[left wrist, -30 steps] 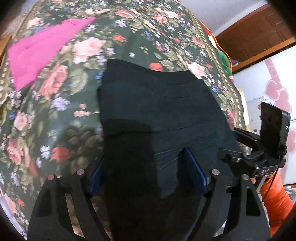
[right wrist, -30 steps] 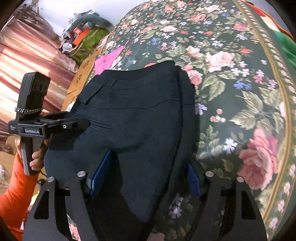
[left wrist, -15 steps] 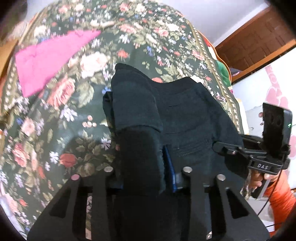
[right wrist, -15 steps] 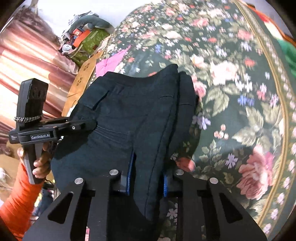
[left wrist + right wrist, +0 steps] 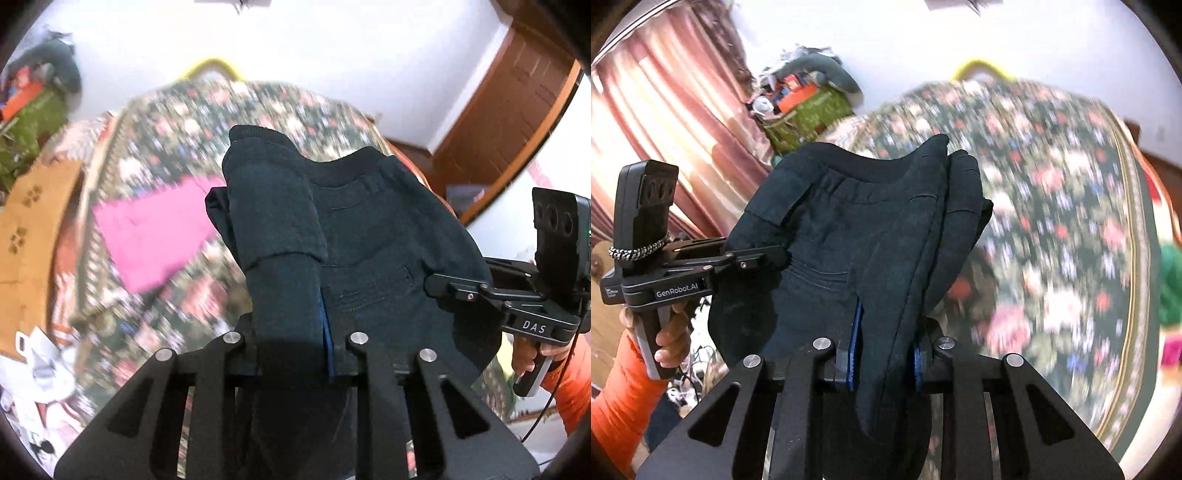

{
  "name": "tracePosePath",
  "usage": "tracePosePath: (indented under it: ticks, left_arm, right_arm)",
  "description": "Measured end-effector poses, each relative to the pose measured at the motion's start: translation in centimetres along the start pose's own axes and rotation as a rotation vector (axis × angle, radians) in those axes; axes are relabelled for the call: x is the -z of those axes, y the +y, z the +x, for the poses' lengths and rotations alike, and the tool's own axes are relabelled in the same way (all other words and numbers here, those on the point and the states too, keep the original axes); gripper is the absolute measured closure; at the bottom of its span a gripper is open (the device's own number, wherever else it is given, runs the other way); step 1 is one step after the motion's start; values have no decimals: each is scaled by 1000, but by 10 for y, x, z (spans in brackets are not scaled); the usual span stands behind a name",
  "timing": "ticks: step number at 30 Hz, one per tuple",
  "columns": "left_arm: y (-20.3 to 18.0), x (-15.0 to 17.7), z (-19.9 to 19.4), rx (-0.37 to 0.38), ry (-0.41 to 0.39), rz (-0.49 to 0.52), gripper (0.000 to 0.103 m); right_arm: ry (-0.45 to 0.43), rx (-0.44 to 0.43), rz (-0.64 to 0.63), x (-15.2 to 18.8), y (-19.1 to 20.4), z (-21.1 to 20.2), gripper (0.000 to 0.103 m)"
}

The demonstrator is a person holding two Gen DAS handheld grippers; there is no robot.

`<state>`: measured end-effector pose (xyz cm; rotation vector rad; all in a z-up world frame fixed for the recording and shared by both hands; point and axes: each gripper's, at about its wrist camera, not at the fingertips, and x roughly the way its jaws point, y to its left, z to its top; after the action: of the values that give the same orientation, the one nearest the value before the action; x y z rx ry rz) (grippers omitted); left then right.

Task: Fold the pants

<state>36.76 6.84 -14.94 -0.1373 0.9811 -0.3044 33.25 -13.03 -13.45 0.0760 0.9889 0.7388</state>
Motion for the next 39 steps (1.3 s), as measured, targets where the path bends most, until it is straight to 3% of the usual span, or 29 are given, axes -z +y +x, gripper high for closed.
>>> tracePosePath:
  ticks: [7,16,23,31,37,39]
  left_arm:
    - [44,-47,-14,-96,-109,-20,81]
    - [118,-77,30,-171,-118,-67,81]
    - [182,-75,110,-161,-44,-155,81]
    - [208,-45,189,-148,92,-191,77]
    - [211,-35,185,-177,112,-213,65]
    - [207,-32,175,-182,135,-218,65]
  right_arm:
    - [-56,-13,-85,-64,23,32,84]
    - [-24,-16,-83,-106,27,121,83]
    - [54,17,-39,-102,13,197,83]
    - [176,119,-74,-84,-10,251,80]
    - [182,140,-73,-78,-8,236,73]
    - [168,155,-84,-72,-2,221,72]
